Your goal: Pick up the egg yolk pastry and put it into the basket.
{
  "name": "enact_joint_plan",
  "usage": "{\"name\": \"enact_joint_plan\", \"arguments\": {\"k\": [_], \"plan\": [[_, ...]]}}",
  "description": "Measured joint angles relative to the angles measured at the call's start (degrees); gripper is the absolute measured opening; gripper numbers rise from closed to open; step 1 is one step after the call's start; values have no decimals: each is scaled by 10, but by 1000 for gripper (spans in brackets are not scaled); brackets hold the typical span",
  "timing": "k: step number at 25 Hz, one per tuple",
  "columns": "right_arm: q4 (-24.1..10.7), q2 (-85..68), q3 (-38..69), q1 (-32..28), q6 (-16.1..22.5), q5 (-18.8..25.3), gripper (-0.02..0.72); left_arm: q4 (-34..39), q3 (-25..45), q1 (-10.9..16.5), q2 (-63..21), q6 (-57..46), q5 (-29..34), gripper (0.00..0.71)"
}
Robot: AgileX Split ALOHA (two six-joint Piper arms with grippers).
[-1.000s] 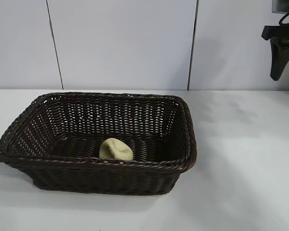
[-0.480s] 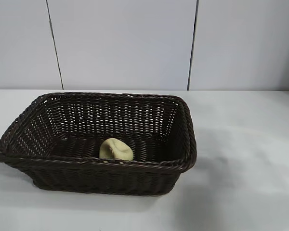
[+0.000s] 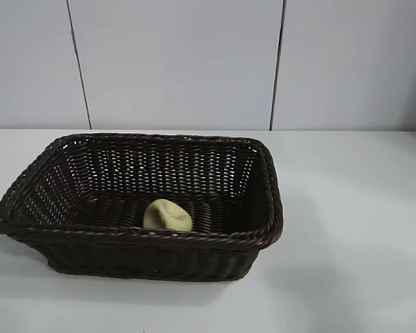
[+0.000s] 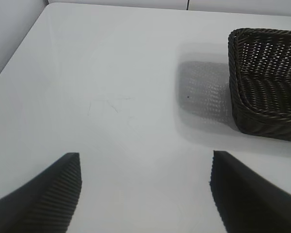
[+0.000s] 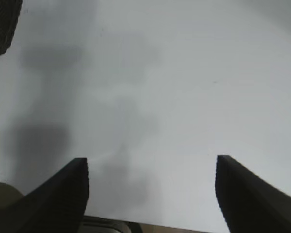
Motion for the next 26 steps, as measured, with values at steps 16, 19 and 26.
{"name": "enact_joint_plan", "arguments": {"k": [16,19,26], "plan": [[0,-191,6,16,14,8,529,0,0,0,0,0,0,540],[0,-236,6,16,14,9,529,0,0,0,0,0,0,540],[2,-246,6,16,15,12,529,0,0,0,0,0,0,540]]}}
